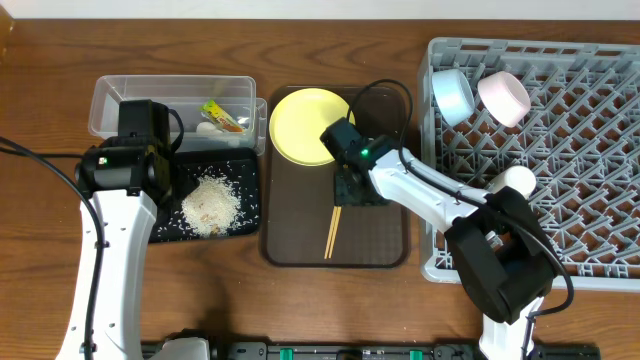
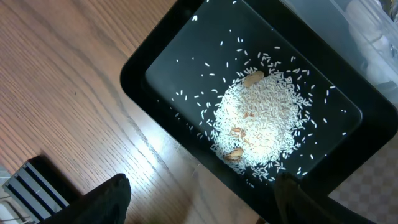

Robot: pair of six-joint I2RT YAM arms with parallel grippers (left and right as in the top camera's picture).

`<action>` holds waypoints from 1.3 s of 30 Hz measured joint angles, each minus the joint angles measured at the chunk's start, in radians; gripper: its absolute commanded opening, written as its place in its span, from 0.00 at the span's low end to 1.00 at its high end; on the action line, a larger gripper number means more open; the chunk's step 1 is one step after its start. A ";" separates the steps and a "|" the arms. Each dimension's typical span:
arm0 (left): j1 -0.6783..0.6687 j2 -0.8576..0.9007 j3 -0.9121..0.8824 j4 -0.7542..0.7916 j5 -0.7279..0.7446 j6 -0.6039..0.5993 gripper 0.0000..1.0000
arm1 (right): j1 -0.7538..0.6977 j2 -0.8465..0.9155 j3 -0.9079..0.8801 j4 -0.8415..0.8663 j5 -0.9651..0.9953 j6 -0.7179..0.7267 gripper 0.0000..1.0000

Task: Sort waste into correct bins and load items into the dishwasher rack
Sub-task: 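Close the right gripper on one wooden chopstick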

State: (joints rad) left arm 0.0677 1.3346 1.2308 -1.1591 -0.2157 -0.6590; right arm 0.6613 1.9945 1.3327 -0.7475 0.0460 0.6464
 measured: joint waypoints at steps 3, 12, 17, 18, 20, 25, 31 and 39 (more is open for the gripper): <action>0.000 0.000 0.000 0.000 0.000 0.000 0.77 | 0.000 0.000 -0.005 0.013 0.000 0.000 0.59; 0.000 0.000 0.000 0.000 0.000 0.000 0.77 | 0.000 0.000 -0.006 0.026 0.000 0.000 0.59; 0.000 0.000 0.000 0.000 0.000 0.000 0.77 | 0.001 0.000 -0.006 0.028 0.015 0.000 0.59; 0.000 0.000 0.000 0.000 0.000 0.000 0.77 | 0.003 0.000 -0.006 0.029 0.018 0.000 0.59; 0.000 0.000 0.000 0.000 0.000 0.000 0.77 | 0.010 0.000 -0.006 0.031 0.023 0.000 0.59; 0.000 0.000 0.000 0.000 0.000 0.000 0.77 | 0.033 0.000 -0.006 0.031 0.029 0.000 0.59; 0.000 0.000 0.000 0.000 0.000 0.000 0.77 | 0.035 0.001 -0.006 0.023 0.036 0.000 0.59; 0.000 0.000 0.000 0.000 0.000 0.000 0.77 | 0.035 0.005 -0.006 -0.007 0.042 0.000 0.59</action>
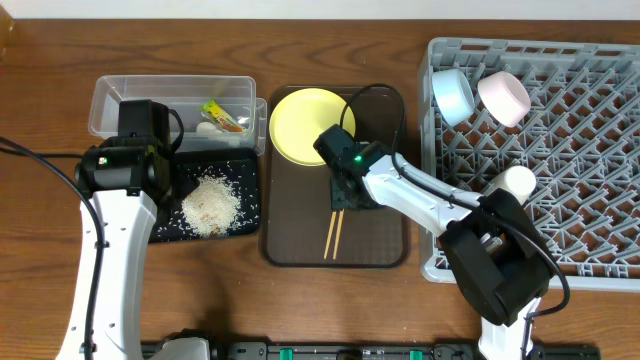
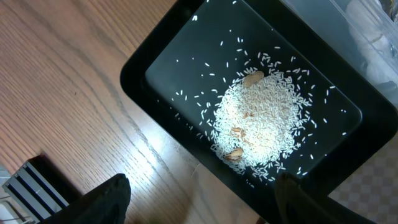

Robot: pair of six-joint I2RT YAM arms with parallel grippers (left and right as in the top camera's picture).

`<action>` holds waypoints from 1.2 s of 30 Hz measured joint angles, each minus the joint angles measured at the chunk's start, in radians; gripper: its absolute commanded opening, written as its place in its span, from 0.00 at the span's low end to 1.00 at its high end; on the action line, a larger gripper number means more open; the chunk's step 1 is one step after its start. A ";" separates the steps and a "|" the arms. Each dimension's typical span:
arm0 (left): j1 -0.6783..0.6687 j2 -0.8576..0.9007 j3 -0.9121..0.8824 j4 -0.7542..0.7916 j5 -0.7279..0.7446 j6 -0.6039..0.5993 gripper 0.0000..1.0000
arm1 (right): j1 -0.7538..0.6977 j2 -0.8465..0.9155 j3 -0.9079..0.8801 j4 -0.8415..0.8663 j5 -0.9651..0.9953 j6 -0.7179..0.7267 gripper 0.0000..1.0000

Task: Sort waste into correct bins and load items into the dishwasher rack
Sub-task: 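Close the right gripper on one wooden chopstick, then carry the chopstick to the rack and drop it in upright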

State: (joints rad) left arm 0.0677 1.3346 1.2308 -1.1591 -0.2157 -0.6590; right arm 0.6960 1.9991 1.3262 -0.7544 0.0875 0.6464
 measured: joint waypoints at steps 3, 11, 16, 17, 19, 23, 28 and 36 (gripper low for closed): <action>0.000 0.000 0.000 0.000 0.000 0.000 0.77 | 0.000 0.002 0.000 -0.016 0.004 0.000 0.59; 0.000 0.000 0.000 0.000 0.000 0.000 0.77 | -0.001 0.003 0.000 -0.045 0.021 0.003 0.18; 0.000 0.000 0.000 0.000 0.000 0.000 0.77 | -0.010 0.003 0.000 -0.054 -0.004 0.008 0.11; 0.000 0.000 0.000 0.000 0.000 0.000 0.77 | -0.018 0.003 0.000 -0.060 -0.013 0.009 0.07; 0.000 0.000 0.000 0.000 0.000 0.000 0.77 | -0.039 0.003 0.000 -0.067 -0.030 0.011 0.03; 0.000 0.000 0.000 0.000 0.000 0.000 0.77 | -0.086 0.003 0.000 -0.088 -0.057 0.013 0.01; 0.000 0.000 0.000 0.000 0.000 0.000 0.77 | -0.135 0.003 0.000 -0.104 -0.098 -0.023 0.01; 0.000 0.000 0.000 0.000 0.000 0.000 0.77 | -0.204 -0.064 -0.007 -0.137 -0.144 -0.134 0.01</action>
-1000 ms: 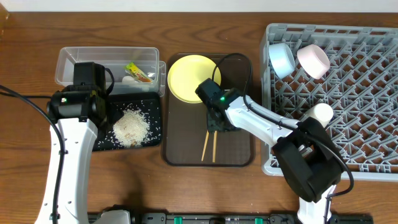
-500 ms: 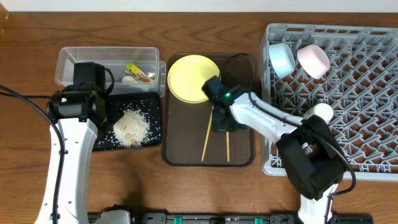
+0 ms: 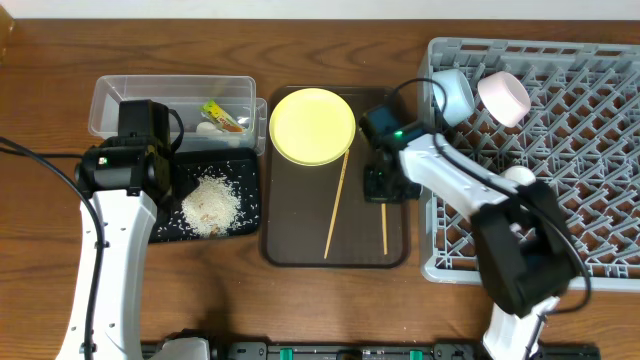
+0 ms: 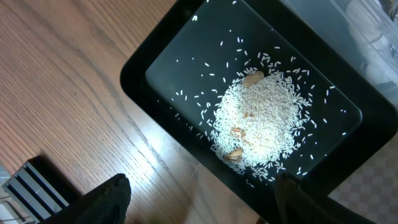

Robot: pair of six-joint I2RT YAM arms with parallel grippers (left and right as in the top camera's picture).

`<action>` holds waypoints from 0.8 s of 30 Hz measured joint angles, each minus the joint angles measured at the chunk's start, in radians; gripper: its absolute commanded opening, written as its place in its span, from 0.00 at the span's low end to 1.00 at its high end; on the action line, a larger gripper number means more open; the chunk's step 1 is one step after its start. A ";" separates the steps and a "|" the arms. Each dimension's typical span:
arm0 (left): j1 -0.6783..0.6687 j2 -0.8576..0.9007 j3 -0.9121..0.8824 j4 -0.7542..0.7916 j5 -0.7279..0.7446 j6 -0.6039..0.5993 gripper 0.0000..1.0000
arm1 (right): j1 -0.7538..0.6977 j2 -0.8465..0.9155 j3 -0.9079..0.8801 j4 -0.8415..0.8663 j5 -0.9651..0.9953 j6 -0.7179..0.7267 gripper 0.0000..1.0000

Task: Sort waste into correct bins and load items into the dishwasher rack
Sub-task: 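Carry the chopstick to the rack and drop it in upright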

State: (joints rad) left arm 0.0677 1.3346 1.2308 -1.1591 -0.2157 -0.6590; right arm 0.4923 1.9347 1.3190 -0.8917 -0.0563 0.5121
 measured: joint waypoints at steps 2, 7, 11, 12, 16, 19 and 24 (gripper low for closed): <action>0.000 0.000 0.000 0.000 0.000 0.000 0.77 | -0.018 -0.075 -0.003 -0.010 0.000 -0.042 0.01; 0.000 0.000 0.000 0.000 0.000 0.000 0.77 | -0.073 -0.291 -0.003 -0.040 0.006 -0.134 0.01; 0.000 0.000 0.000 0.000 0.000 0.000 0.77 | -0.147 -0.376 -0.001 -0.078 0.023 -0.175 0.01; 0.000 0.000 0.000 0.000 0.000 0.000 0.77 | -0.171 -0.382 -0.001 -0.092 0.025 -0.188 0.01; 0.000 0.000 0.000 0.000 0.000 0.000 0.77 | -0.235 -0.378 -0.003 -0.121 0.034 -0.221 0.01; 0.000 0.000 0.000 0.000 0.000 0.000 0.77 | -0.261 -0.378 -0.021 -0.106 0.038 -0.237 0.01; 0.000 0.000 0.000 0.000 0.000 0.000 0.77 | -0.266 -0.378 -0.100 -0.051 0.042 -0.247 0.01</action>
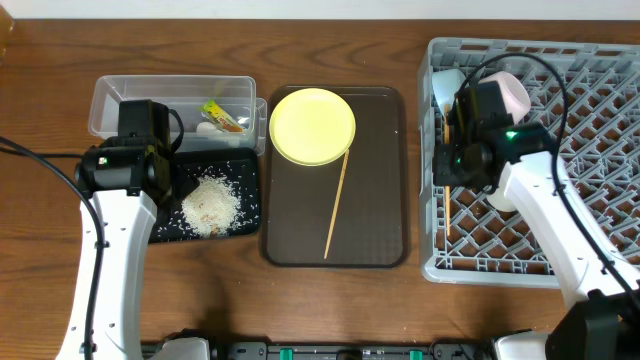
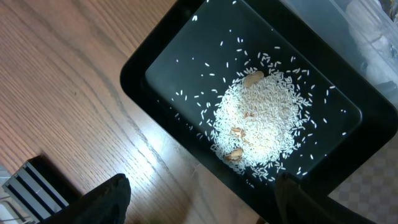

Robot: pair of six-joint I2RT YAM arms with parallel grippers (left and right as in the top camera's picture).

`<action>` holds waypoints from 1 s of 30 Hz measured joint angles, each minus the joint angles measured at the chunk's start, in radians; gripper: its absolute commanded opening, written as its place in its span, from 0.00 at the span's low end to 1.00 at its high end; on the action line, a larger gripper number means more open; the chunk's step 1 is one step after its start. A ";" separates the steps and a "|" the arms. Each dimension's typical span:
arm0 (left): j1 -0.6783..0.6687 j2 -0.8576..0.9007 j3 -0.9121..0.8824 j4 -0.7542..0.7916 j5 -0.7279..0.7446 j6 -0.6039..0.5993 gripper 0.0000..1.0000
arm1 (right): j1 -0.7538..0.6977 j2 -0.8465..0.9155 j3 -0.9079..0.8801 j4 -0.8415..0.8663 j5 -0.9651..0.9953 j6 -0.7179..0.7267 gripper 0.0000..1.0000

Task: Sort waste into correct bins and load items into the dishwasher rack
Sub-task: 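Carry the chopstick to the rack and drop it in upright, then grasp the second wooden chopstick with the right gripper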

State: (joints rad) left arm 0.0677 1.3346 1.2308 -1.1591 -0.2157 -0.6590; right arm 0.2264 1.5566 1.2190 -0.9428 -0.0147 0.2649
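Note:
One wooden chopstick (image 1: 337, 205) lies on the brown tray (image 1: 385, 235), its top end touching the yellow plate (image 1: 312, 125). My right gripper (image 1: 447, 160) is over the left edge of the grey dishwasher rack (image 1: 580, 200), shut on the second chopstick (image 1: 447, 222), which points toward the table's front over the rack's left cells. My left gripper (image 2: 202, 208) is open, its fingers (image 2: 115, 196) spread wide above the wood beside the black tray (image 2: 134, 78) of rice (image 2: 261, 121); it holds nothing.
A clear bin (image 1: 130, 100) with wrappers (image 1: 222, 115) stands behind the black tray. A pink bowl (image 1: 510, 90) and a pale blue bowl (image 1: 445, 88) sit in the rack's far left corner, just behind the right gripper.
My right gripper has moved from the right side of the brown tray to the rack's left edge, with the chopstick still in it. The left arm has not moved.
My right gripper was down on the two chopsticks in the middle of the brown tray, and stayed there. Then it held one chopstick at the tray's right side, the other left against the plate. Now that chopstick is over the rack. The left gripper stayed open throughout.

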 measured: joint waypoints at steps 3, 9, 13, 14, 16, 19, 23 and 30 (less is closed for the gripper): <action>0.000 0.000 0.000 0.000 0.000 0.000 0.77 | 0.000 0.001 -0.047 0.037 0.003 -0.005 0.01; 0.000 0.000 0.000 0.000 0.000 0.000 0.77 | 0.000 0.006 -0.069 0.114 0.017 -0.012 0.34; 0.000 0.000 0.000 0.000 0.000 0.000 0.77 | 0.000 0.006 -0.060 0.118 0.027 -0.017 0.37; 0.000 0.000 0.000 0.000 0.000 0.000 0.77 | 0.000 0.006 -0.053 0.118 0.029 -0.017 0.37; 0.000 0.000 0.000 0.000 0.000 0.000 0.77 | 0.000 0.006 -0.034 0.118 0.031 -0.017 0.37; 0.000 0.000 0.000 0.000 0.000 0.000 0.77 | 0.003 0.006 -0.003 0.130 0.023 -0.017 0.38; 0.000 0.000 0.000 0.000 0.000 0.000 0.77 | 0.029 0.006 0.011 0.191 -0.041 -0.016 0.39; 0.000 0.000 0.000 0.004 0.000 0.000 0.77 | 0.187 0.016 0.011 0.269 -0.095 -0.006 0.41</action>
State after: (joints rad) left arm 0.0677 1.3346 1.2308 -1.1549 -0.2153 -0.6590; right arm 0.4137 1.5726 1.2301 -0.6739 -0.1097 0.2588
